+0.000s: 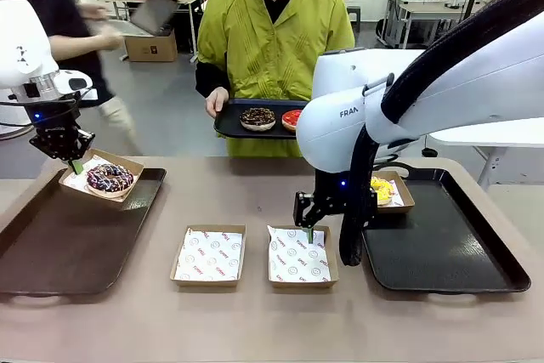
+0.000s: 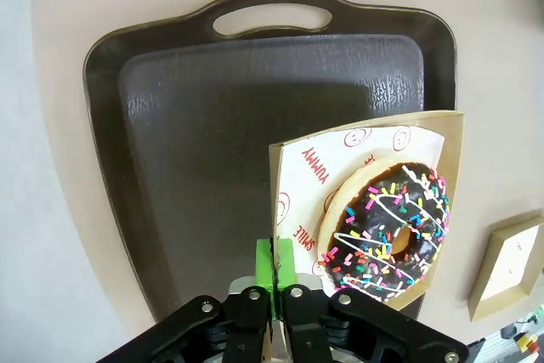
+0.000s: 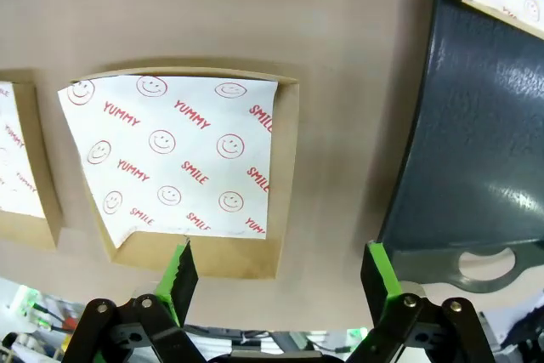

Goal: Individually package the donuts and arrange them on the tray.
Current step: Place the picked Paper togo box on the Handle tray while simultaneously picking up another Paper togo box from the table with the other hand.

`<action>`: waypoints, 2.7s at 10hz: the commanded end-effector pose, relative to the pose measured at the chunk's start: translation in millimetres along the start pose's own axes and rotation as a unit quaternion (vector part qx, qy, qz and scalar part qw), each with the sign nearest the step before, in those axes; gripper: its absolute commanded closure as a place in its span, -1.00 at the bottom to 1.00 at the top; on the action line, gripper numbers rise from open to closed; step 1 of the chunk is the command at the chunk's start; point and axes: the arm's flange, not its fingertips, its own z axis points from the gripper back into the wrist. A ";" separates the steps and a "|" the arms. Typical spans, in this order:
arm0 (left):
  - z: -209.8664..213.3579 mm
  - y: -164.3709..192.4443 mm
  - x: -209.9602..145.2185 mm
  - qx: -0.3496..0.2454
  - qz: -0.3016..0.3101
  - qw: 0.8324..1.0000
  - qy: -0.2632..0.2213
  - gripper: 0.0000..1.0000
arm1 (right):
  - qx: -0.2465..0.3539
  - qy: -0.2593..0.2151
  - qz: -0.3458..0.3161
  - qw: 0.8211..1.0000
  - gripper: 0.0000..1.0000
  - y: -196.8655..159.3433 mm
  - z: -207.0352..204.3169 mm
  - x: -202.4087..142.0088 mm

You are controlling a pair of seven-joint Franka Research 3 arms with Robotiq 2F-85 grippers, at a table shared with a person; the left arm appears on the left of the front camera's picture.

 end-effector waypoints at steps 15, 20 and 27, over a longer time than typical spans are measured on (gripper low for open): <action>-18.7 -4.8 5.1 -0.014 0.046 0.999 0.012 0.98 | 0.061 -0.041 -0.075 0.994 -1.00 -8.8 -35.5 -11.7; -32.6 -9.4 23.5 -0.008 0.053 0.999 0.008 0.98 | 0.067 -0.034 -0.063 0.995 -1.00 -8.6 -49.6 -4.9; -40.9 -15.0 34.1 0.025 0.039 0.999 0.007 0.98 | 0.068 -0.019 -0.060 0.996 -1.00 -5.9 -59.6 4.3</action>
